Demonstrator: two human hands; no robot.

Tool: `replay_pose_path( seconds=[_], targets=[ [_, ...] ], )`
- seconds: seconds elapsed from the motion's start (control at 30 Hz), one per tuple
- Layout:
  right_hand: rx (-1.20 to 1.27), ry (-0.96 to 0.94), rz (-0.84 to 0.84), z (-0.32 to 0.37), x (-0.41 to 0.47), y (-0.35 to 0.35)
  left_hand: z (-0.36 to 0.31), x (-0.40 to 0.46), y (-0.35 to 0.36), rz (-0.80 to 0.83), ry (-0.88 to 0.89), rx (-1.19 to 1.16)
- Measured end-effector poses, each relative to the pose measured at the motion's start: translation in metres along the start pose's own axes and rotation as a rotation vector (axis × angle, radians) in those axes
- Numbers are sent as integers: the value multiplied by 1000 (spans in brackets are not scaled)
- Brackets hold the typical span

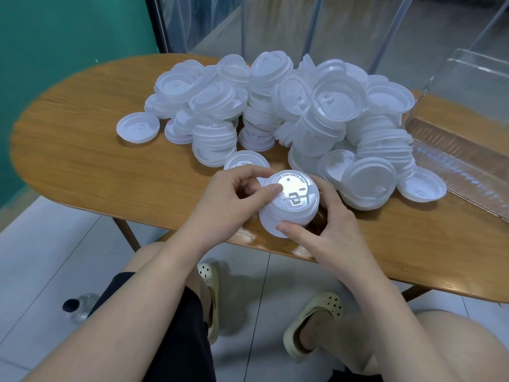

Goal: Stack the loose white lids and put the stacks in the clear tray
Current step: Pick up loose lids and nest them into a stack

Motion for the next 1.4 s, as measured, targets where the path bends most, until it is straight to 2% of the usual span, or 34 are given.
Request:
replay_pose_path(
  seconds=[0.23,0.77,0.83,0.93,1.0,1.2,1.4],
  targets=[
    [-102,-46,-4,-2,1,1,1,1,1,13,-12,17],
    [-90,-28,-7,-4,0,2,1,0,3,6,19,87],
    [-67,-23,-7,-3,0,2,-2,-1,-1,-14,112,186],
    [-69,-21,-10,-2,0,1,-5,1,-13,-94,317,472],
    [-73,-19,-9,-1,-1,1,-3,4,-22,-140,384,627],
    [-70,-20,-5,0,-1,0,9,11,-25,-97,392,865],
    [-47,-19,-14,-1,-2,1,8,11,-22,-128,418,963]
  ],
)
Point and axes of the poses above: each hand's wrist, its own x-axis towards the middle knuckle, its own y-axis out of the palm, z = x × y, the point moved 6 cm from there along x, towards the middle knuckle, and after that the axes turned 5 degrees about -z, right-handed, at the moved point
